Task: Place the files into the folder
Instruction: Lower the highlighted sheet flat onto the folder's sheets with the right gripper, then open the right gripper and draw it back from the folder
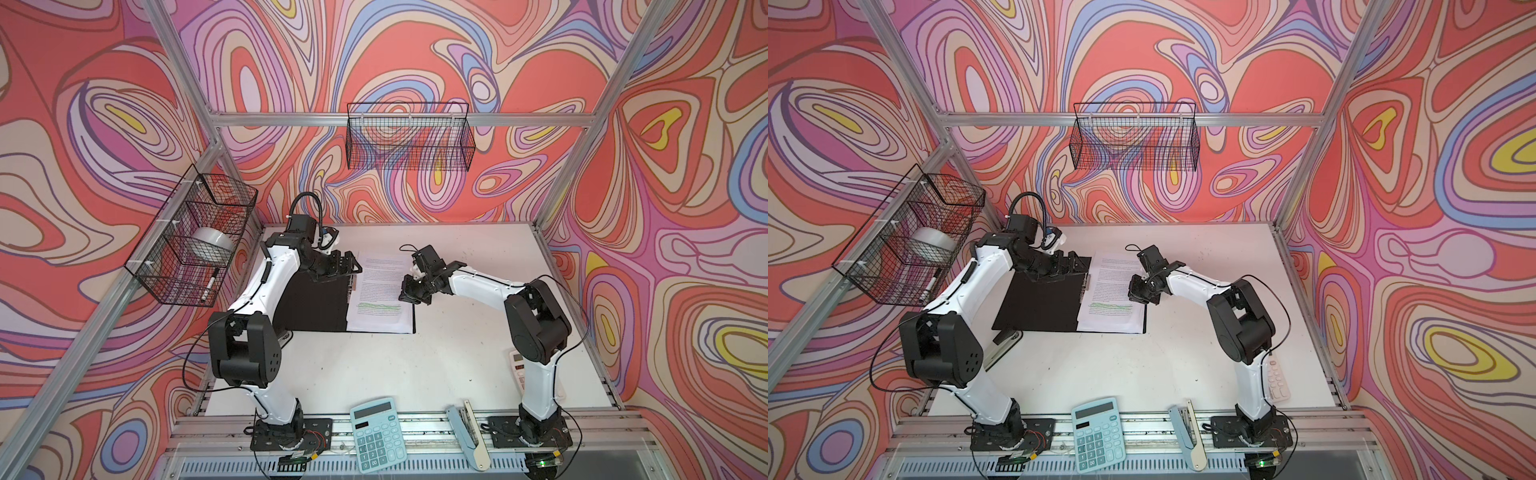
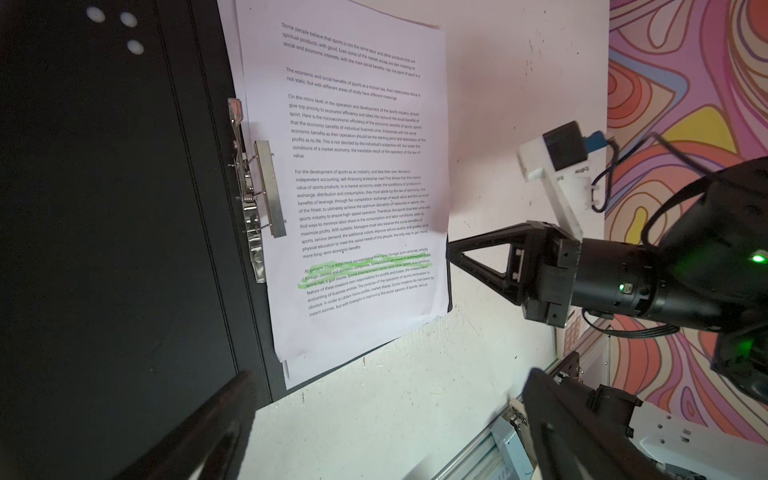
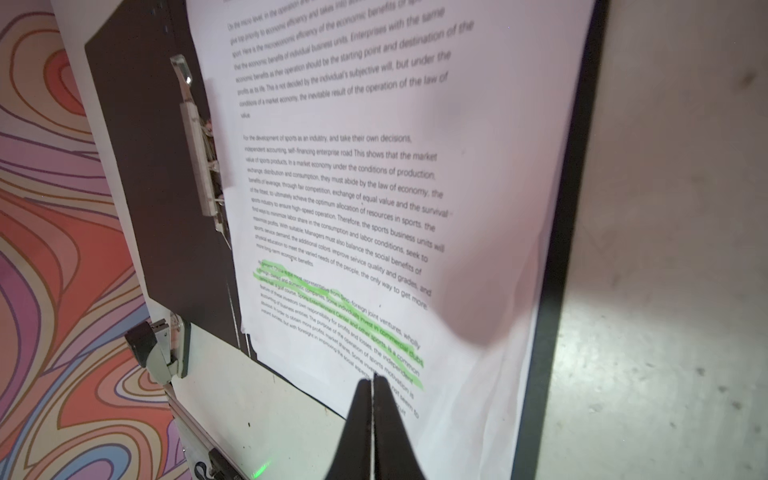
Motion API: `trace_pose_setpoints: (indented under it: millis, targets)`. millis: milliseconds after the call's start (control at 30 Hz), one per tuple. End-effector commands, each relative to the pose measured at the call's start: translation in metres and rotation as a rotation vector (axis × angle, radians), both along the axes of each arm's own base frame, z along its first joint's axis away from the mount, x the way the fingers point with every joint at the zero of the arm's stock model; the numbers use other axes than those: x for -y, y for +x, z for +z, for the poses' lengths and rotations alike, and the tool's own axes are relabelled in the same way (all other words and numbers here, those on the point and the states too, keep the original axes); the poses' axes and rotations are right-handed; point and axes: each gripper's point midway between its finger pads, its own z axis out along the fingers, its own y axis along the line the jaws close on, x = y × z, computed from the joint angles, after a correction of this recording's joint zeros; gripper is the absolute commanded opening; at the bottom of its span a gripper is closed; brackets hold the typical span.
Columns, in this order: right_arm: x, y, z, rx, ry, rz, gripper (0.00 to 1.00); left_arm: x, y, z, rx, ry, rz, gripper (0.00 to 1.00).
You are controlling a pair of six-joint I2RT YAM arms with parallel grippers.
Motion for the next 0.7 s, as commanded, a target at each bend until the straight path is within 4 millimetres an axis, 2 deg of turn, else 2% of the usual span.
trace_pose_setpoints:
  millis: [0, 300, 667]
  targets:
    - [0.001, -0.010, -0.024, -0.045, -0.011, 0.036, 0.00, 0.004, 0.002, -0.007, 0.008, -0.010, -0.031, 1.00]
    - [0.009, -0.018, -0.047, -0.082, -0.072, 0.060, 0.00, -0.005, 0.014, -0.012, -0.004, 0.046, 0.030, 1.00]
    - [0.014, -0.022, -0.062, -0.106, -0.111, 0.078, 0.00, -0.002, 0.028, -0.011, -0.053, 0.020, 0.074, 1.00]
